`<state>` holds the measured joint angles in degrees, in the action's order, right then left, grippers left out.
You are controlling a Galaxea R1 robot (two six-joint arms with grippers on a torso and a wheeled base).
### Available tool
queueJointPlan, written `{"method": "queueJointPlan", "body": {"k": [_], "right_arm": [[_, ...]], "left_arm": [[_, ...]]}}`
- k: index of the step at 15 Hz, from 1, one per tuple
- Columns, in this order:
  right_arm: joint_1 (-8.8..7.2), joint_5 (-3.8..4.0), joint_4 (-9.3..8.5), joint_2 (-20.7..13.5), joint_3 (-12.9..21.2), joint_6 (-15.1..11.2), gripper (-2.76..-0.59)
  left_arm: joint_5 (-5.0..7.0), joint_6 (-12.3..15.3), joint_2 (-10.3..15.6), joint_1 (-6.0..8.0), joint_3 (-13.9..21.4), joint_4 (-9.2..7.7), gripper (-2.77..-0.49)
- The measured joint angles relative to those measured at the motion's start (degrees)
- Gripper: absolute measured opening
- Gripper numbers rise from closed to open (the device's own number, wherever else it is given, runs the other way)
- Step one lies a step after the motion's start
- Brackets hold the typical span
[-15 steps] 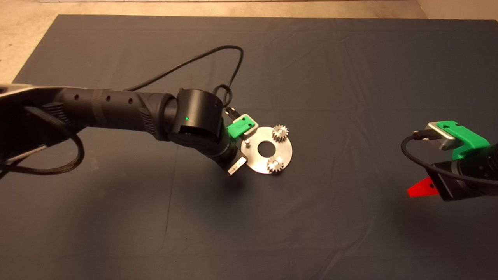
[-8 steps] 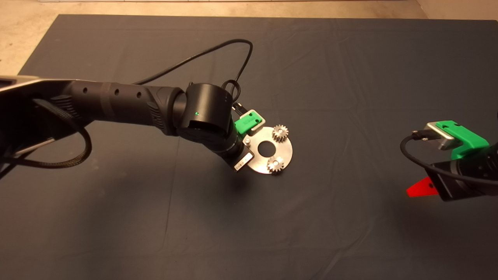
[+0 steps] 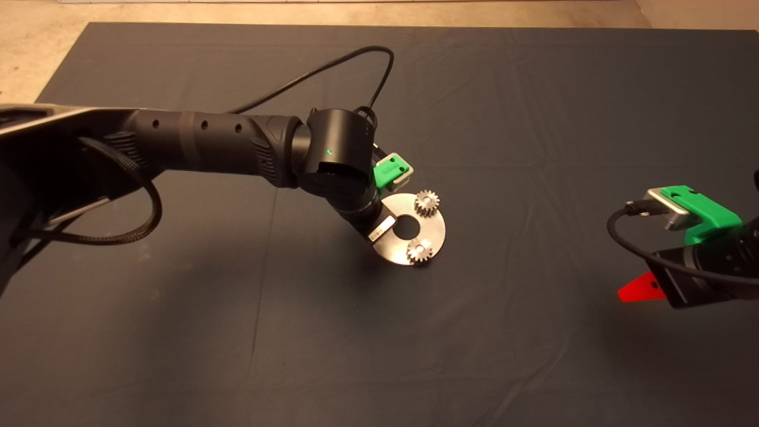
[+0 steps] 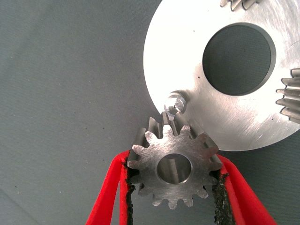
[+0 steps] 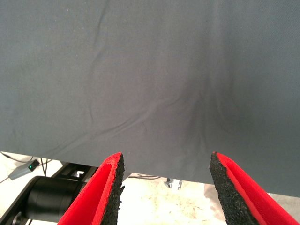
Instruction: Install three planetary gears onto the carrier pins
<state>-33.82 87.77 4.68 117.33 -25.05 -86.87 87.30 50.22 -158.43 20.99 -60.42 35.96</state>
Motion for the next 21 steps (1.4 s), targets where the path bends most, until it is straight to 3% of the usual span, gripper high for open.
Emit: {"method": "queueJointPlan", "body": {"k": [6, 9, 11, 12, 17, 21], "right_arm": [[0.00, -0.01, 0.00, 0.13, 0.00, 0.00, -2.02], [0.00, -0.01, 0.00, 0.15, 0.00, 0.00, -2.02], [0.00, -0.06, 0.00, 0.33, 0.00, -0.01, -2.02], [0.00, -0.06, 0.00, 0.33, 0.00, 0.00, -2.02], [0.00, -0.03, 0.00, 0.33, 0.00, 0.00, -2.02], [0.00, -0.03, 0.00, 0.33, 0.00, 0.00, -2.02]], "left_arm": [[-0.37, 0.00, -0.80, 0.48, -1.76, -0.58, -2.45], [-1.29, 0.01, -0.78, 0.48, -3.49, -1.59, -2.45], [-3.54, 0.00, -0.80, 0.48, -3.61, -2.80, -2.45], [-3.95, 0.00, -0.80, 0.48, -3.63, -3.17, -2.45], [-4.02, 0.02, -1.05, 0.48, -4.71, -3.36, -2.45], [-5.30, 0.02, -1.58, 0.48, -5.35, -3.39, -2.45]]}}
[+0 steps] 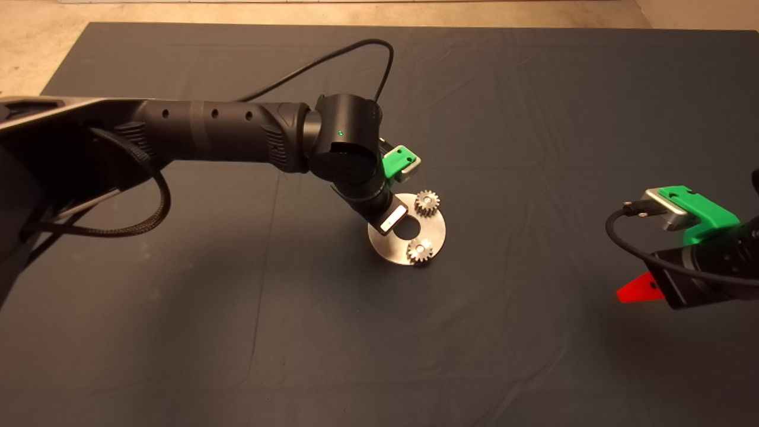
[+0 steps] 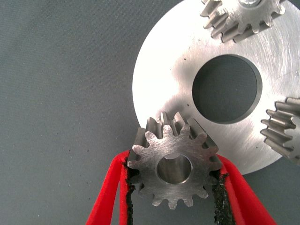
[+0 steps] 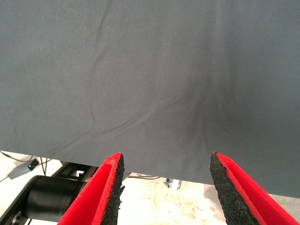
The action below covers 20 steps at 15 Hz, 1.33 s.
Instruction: Install three planetary gears onto the carrier pins
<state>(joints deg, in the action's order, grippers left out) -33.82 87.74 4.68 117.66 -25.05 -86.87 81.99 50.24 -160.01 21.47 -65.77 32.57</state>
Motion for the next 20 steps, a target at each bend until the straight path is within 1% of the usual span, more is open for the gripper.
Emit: {"method": "queueJointPlan", "body": {"k": [2, 4, 5, 8, 9, 11, 14, 15, 16, 17, 20], "right_arm": [[0.00, 0.00, 0.00, 0.00, 0.00, 0.00, -2.02], [0.00, -0.02, 0.00, 0.01, 0.00, 0.00, -2.02], [0.00, -0.02, 0.00, 0.02, 0.00, 0.00, -2.02], [0.00, -0.02, 0.00, 0.02, 0.00, 0.00, -2.02], [0.00, -0.02, 0.00, 0.02, 0.00, 0.00, -2.02], [0.00, 0.00, 0.00, 0.02, 0.00, 0.00, -2.02], [0.00, -0.02, 0.00, 0.02, 0.00, 0.00, -2.02], [0.00, -0.02, 0.00, 0.02, 0.00, 0.00, -2.02], [0.00, 0.00, 0.00, 0.06, 0.00, 0.00, -2.02], [0.00, -0.02, 0.00, 0.11, 0.00, 0.00, -2.02], [0.00, -0.02, 0.00, 0.13, 0.00, 0.00, -2.02]], "left_arm": [[-0.24, 0.00, -0.01, -0.02, -0.16, -0.02, -2.45], [-1.24, 0.00, -0.02, -0.02, -0.29, -0.49, -2.45], [-1.56, 0.00, -0.02, -0.02, -0.62, -0.72, -2.45], [-1.60, 0.00, 0.00, -0.02, -1.27, -0.74, -2.45], [-1.76, 0.00, 0.00, -0.02, -1.27, -0.83, -2.45], [-2.45, 0.00, 0.00, -0.02, -1.27, -0.88, -2.45], [-2.56, 0.00, 0.04, -0.04, -1.67, -0.88, -2.46], [-2.80, 0.00, 0.09, -0.05, -1.67, -0.90, -2.46], [-3.62, -0.02, 0.26, -0.06, -1.67, -0.96, -2.46], [-3.80, 0.00, 0.34, -0.05, -1.71, -0.94, -2.46], [-3.86, -0.02, 0.56, -0.06, -2.23, -0.99, -2.46]]}}
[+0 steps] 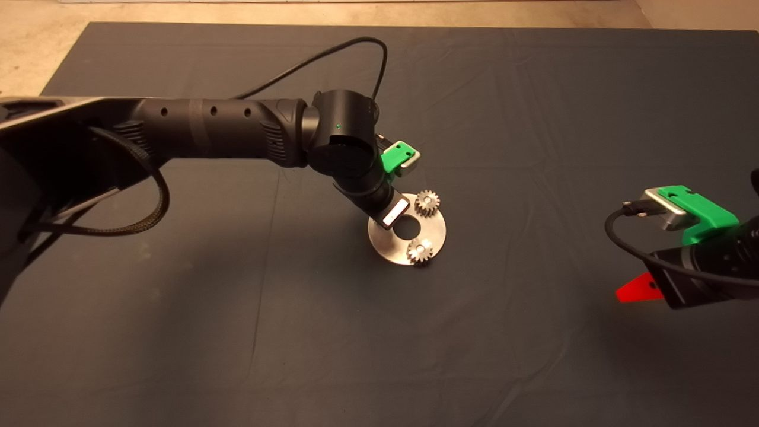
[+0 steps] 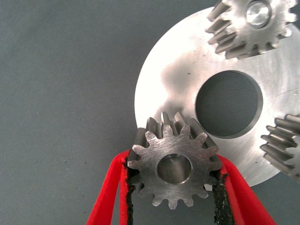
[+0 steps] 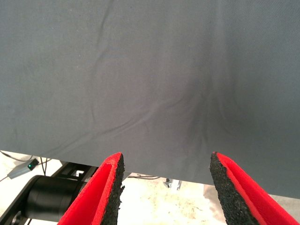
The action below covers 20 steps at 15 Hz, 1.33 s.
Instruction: Install three planetary gears onto the carrier pins
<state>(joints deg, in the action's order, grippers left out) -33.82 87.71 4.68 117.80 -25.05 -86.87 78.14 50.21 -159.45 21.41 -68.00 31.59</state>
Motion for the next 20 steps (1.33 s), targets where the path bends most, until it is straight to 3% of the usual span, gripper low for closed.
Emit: {"method": "queueJointPlan", "body": {"k": [8, 13, 20], "right_arm": [[0.00, 0.02, 0.00, 0.00, 0.00, 0.00, -2.02], [-0.02, 0.02, 0.00, 0.00, -0.01, 0.00, -2.02], [0.00, 0.02, 0.00, 0.00, -0.02, 0.00, -2.02]], "left_arm": [[-0.11, -0.16, 1.05, -0.27, -0.18, -0.02, -2.46], [-0.32, -0.18, 0.88, -0.66, -0.11, -1.33, -2.47], [-0.56, -0.18, 0.85, -1.26, -0.18, -1.40, -2.48]]}}
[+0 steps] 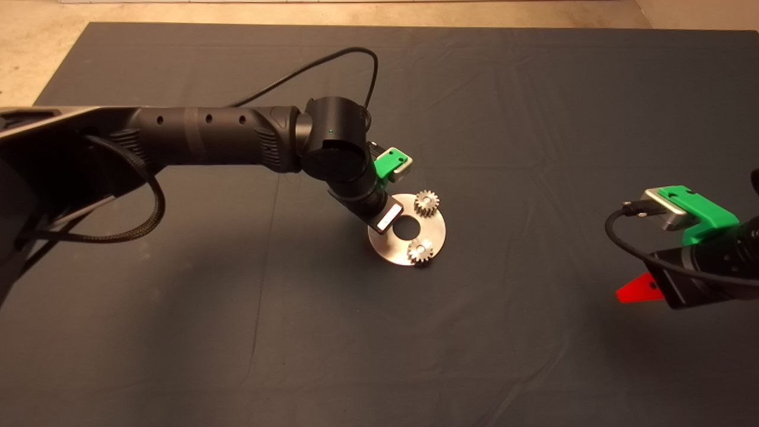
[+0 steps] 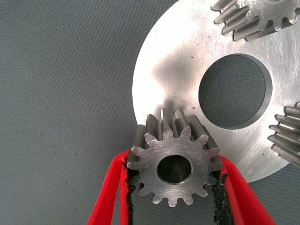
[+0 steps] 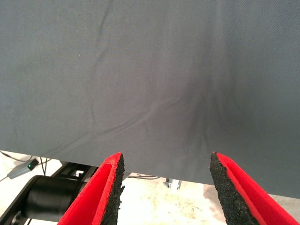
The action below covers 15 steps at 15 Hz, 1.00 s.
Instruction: Install three planetary gears onto the carrier pins
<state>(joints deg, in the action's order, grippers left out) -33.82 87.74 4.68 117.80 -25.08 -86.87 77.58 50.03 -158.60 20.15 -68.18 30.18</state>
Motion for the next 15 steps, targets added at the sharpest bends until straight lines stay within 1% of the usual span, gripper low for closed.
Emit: {"method": "queueJointPlan", "body": {"k": [2, 4, 7, 10, 11, 15], "right_arm": [[-0.01, 0.00, 0.00, 0.00, 0.00, 0.00, -2.02], [0.00, 0.00, 0.00, 0.01, 0.00, 0.00, -2.02], [-0.02, -0.01, 0.00, 0.01, 0.00, 0.00, -2.02], [-0.01, 0.00, 0.00, 0.00, 0.00, 0.00, -2.02], [0.00, 0.00, 0.00, 0.01, 0.00, 0.00, -2.02], [0.00, 0.00, 0.00, 0.01, 0.00, 0.00, -2.02]], "left_arm": [[-0.14, -0.04, -0.02, -0.01, -0.20, 0.00, -2.48], [-0.18, -1.22, -0.44, -0.12, -0.95, -0.09, -2.48], [0.23, -1.56, -1.16, -0.48, -2.15, -0.15, -2.48], [0.28, -1.76, -1.23, -0.50, -2.22, -0.17, -2.48], [0.26, -2.55, -1.24, -0.50, -2.22, -0.17, -2.48], [0.26, -2.62, -1.22, -0.50, -2.22, -0.17, -2.48]]}}
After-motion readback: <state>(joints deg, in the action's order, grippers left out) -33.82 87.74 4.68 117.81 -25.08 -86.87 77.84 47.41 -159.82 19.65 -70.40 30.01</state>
